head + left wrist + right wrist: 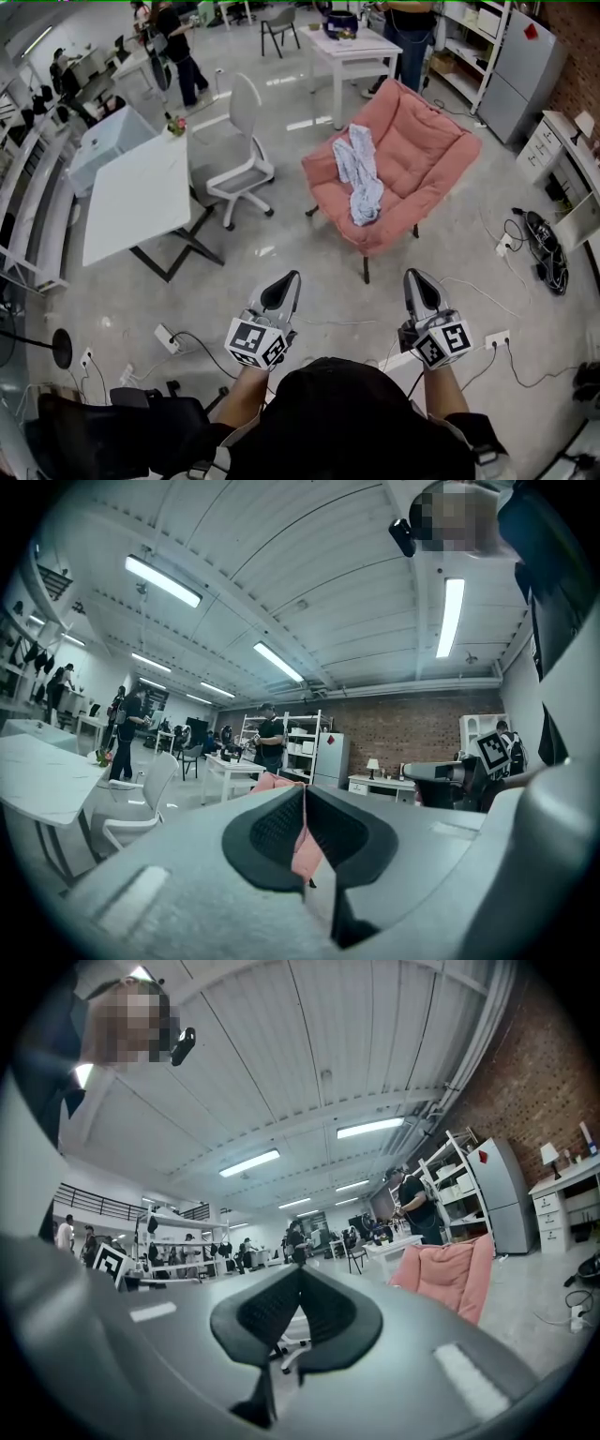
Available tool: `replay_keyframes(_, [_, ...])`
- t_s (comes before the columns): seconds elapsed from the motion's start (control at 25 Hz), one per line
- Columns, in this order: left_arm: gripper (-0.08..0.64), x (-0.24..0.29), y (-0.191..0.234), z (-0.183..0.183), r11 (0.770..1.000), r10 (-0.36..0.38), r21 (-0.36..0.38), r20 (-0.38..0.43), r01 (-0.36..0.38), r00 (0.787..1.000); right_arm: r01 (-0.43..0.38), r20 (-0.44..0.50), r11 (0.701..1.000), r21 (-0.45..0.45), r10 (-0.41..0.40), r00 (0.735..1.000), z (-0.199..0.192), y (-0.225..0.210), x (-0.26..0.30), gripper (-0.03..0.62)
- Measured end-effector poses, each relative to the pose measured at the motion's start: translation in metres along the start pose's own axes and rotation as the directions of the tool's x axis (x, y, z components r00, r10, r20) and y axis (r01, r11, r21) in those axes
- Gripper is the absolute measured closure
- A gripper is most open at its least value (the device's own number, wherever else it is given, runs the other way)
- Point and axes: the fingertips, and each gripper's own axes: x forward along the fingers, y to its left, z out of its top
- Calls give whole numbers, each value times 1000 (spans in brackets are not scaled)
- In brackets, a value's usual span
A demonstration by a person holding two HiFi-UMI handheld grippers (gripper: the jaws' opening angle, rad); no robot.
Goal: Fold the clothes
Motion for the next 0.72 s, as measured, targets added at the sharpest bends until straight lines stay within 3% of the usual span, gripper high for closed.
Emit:
replay_keyframes(0.04, [516,0,4,2,1000,-1,4,3,1,1000,-5,1,1000,-11,5,1000,-1,4,5,585])
replay_keyframes(0.12, [323,-2,14,5,1000,16,17,10,-16,1000,-13,-10,999,-38,13,1000,-5,14,13,411])
replay_keyframes(0.2, [270,-11,27,11,998,53,25,31,-54,998,-9,-5,999,-40,9,1000,-8,24,18,337])
replay_keyframes(0.32, [240,-23,45,15,997,76,14,46,-76,996,2,13,999,-52,-2,1000,-10,38,25,313])
replay_keyframes(0.72, [222,-38,75,-7,1000,15,-14,-11,-15,1000,18,-25,998,-63,-19,999,-34,70,40,313])
